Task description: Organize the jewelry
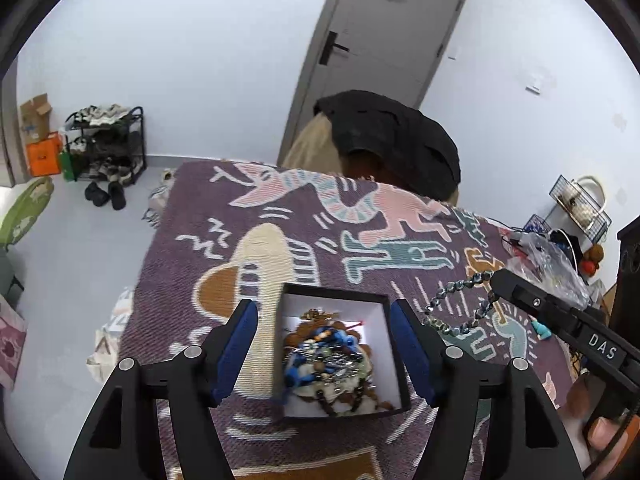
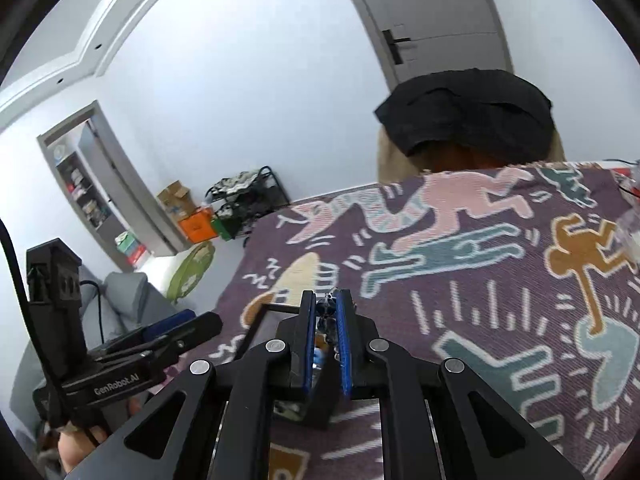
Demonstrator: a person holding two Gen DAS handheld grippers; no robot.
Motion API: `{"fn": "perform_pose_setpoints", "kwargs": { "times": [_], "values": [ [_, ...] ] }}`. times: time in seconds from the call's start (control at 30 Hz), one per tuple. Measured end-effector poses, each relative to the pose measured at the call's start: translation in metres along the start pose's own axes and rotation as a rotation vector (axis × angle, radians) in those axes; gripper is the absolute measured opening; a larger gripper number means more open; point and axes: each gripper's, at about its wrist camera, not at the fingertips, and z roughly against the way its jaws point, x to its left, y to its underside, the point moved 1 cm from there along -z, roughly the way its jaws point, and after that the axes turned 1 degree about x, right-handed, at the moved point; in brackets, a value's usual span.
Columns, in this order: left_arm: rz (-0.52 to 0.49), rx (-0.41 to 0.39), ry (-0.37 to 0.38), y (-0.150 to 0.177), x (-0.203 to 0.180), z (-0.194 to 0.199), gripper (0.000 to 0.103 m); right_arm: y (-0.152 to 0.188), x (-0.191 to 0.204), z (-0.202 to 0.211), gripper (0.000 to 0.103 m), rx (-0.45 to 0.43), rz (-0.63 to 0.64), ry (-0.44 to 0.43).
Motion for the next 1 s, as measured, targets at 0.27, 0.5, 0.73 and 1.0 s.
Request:
{"fn": "perform_pose_setpoints", "kwargs": {
  "times": [0.27,0.5,0.73,1.0],
  "values": [
    [0.056,-0.008,-0.034,0.007,0.033,0.011,0.07,0.003,0.039,-0.024,0.012,0.045,0.051,-0.057],
    [0.106,-0.012,-0.044,0.014,0.048,0.01,0.07,0.017,0.04,-0.036,0.057,0.11,0.023,-0.068],
    [0.095,-0.031,-0.015,0.016,0.034,0.011,0.072,0.019,0.022,-0.014,0.058,0.086,-0.005,-0.025],
    [0.088,-0.061,-0.024,0.017,0.013,0.024,0.086,0.027,-0.005,0.018,0.058,0.049,-0.053,0.022]
  ]
}}
